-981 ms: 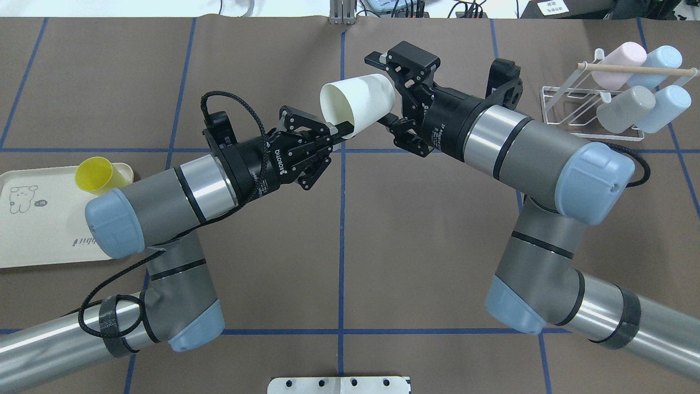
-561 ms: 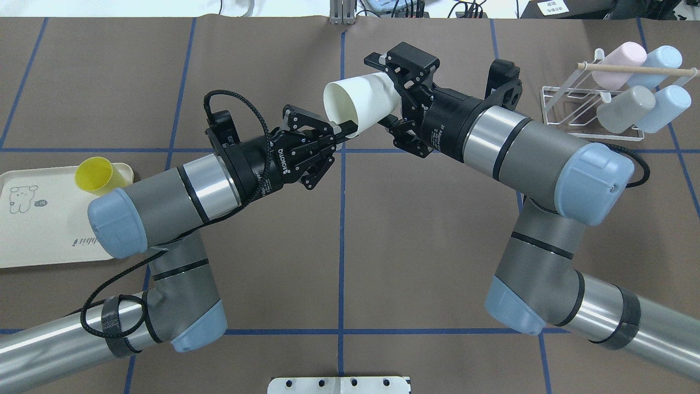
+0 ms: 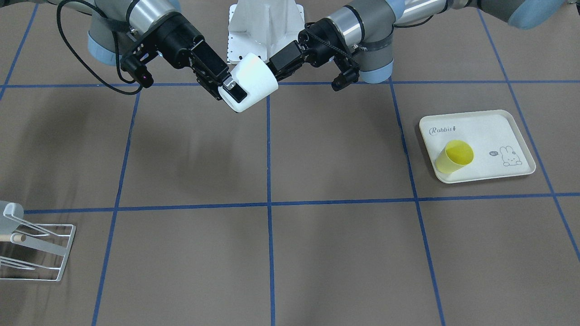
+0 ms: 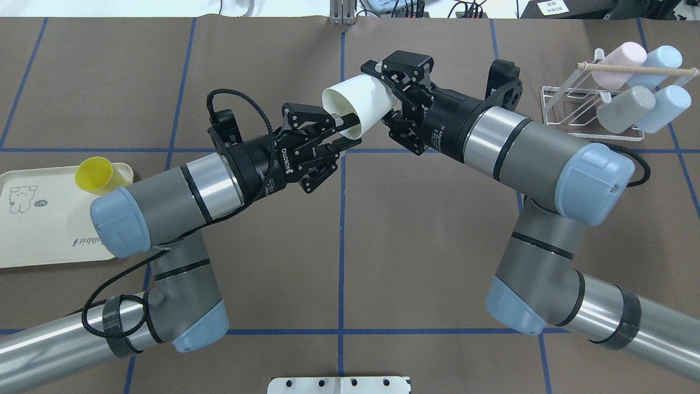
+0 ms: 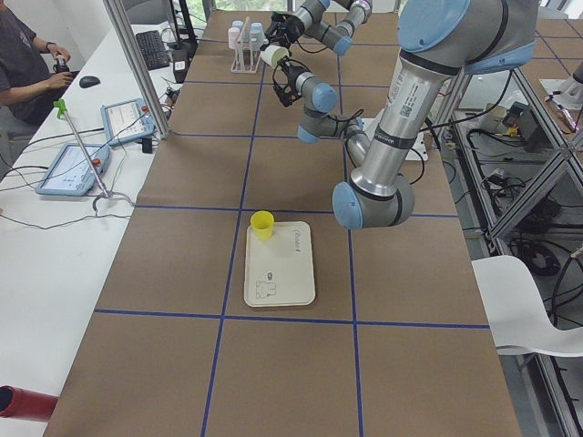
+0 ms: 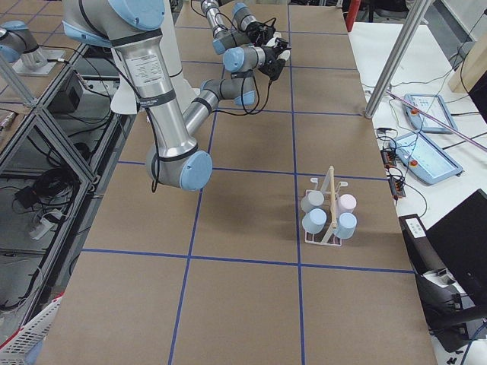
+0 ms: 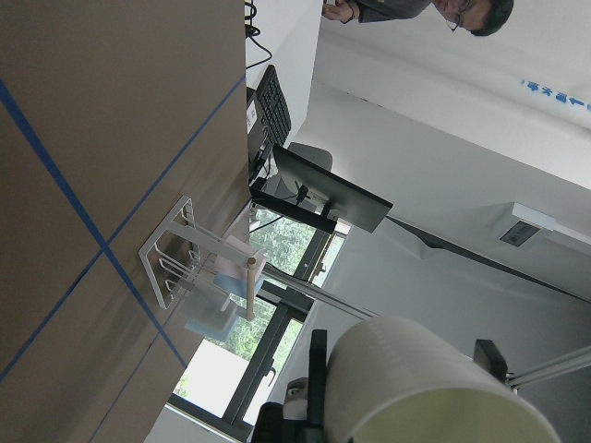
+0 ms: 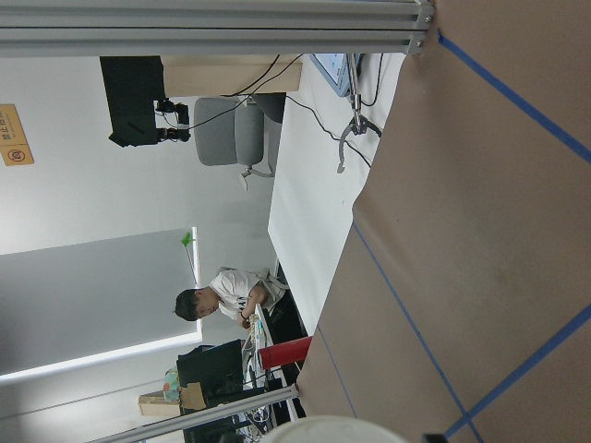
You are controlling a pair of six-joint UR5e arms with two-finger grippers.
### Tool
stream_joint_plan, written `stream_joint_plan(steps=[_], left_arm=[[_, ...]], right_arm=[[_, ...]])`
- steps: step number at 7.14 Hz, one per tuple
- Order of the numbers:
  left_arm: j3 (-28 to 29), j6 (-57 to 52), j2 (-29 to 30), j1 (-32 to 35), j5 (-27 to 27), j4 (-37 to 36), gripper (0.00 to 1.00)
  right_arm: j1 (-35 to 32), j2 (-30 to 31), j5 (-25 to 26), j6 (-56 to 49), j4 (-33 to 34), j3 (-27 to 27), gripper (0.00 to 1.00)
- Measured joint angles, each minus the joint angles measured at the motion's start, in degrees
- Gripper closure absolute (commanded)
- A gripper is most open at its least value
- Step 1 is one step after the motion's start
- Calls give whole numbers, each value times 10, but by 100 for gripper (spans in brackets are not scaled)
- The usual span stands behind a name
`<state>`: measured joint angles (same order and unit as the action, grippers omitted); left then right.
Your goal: Transfer IKEA cup to right arm and place on rack
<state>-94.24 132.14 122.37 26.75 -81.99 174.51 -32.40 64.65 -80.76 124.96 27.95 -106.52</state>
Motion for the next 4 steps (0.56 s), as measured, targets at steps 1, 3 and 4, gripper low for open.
stream_joint_plan(steps=[1, 3, 4], left_arm=[[-1, -1, 0, 2, 0, 0, 0], [-2, -2, -1, 5, 0, 4, 0], [-2, -2, -2, 7, -1, 4, 0]], right_arm=[[-1, 0, 0, -1, 0, 0, 100], [-13, 1, 0, -8, 1, 0, 100], [-26, 3, 1, -22, 4, 1, 100]])
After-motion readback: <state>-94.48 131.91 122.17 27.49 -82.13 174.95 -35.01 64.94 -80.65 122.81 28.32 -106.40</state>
